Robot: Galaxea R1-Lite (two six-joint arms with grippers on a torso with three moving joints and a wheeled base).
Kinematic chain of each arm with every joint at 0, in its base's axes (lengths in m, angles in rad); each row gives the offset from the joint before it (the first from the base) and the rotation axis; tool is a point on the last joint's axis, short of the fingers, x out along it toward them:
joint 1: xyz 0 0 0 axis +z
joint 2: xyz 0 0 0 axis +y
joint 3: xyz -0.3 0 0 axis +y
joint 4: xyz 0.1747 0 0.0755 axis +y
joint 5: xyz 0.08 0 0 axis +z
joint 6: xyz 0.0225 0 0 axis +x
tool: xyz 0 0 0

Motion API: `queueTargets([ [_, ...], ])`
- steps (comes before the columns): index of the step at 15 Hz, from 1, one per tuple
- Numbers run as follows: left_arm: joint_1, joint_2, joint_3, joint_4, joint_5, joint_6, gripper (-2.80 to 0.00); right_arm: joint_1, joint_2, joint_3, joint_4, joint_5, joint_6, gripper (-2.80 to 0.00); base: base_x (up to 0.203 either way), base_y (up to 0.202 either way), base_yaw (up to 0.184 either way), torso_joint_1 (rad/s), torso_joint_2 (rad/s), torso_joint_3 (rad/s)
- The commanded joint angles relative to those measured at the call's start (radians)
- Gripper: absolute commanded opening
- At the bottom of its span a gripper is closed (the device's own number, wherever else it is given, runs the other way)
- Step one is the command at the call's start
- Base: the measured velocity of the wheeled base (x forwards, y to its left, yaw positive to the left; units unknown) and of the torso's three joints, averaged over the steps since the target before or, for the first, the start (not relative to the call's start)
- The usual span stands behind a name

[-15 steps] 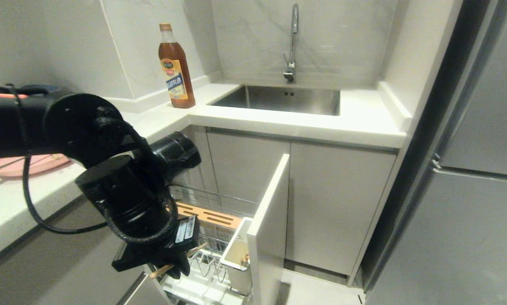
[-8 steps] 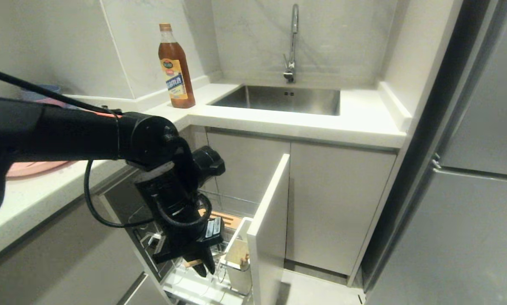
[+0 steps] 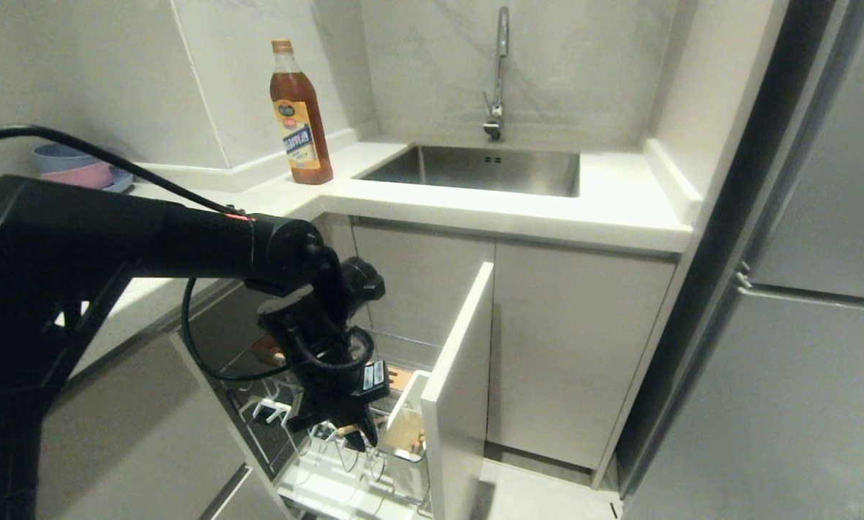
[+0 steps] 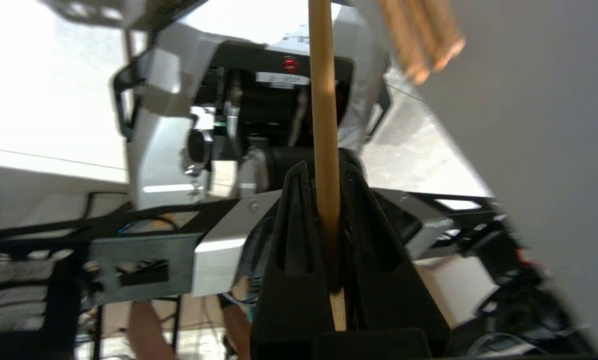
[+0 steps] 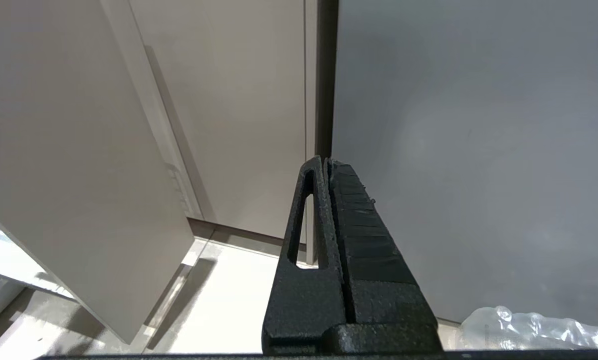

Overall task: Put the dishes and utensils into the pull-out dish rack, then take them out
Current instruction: Pick up the chopsticks and place it in the cupboard

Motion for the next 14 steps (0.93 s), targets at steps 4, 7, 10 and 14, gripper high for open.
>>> queueTargets([
  [4,0.006,0.025,-0.025,0.011,-0.029,-0.007,-2.80,0.000,0.001,0.000,0.000,0.000,0.000,-2.80,0.000,0.000,0.000,0.000,0.00,0.000],
  [7,0.007,0.006,-0.020,0.015,-0.024,-0.017,-2.80,0.000,0.001,0.000,0.000,0.000,0.000,-2.80,0.000,0.000,0.000,0.000,0.00,0.000],
  [10,0.004,-0.024,-0.017,0.040,-0.022,-0.023,-2.80,0.000,0.001,0.000,0.000,0.000,0.000,-2.80,0.000,0.000,0.000,0.000,0.00,0.000],
  [14,-0.007,-0.072,-0.013,0.073,-0.026,-0.022,-2.80,0.000,0.001,0.000,0.000,0.000,0.000,-2.80,0.000,0.000,0.000,0.000,0.00,0.000],
])
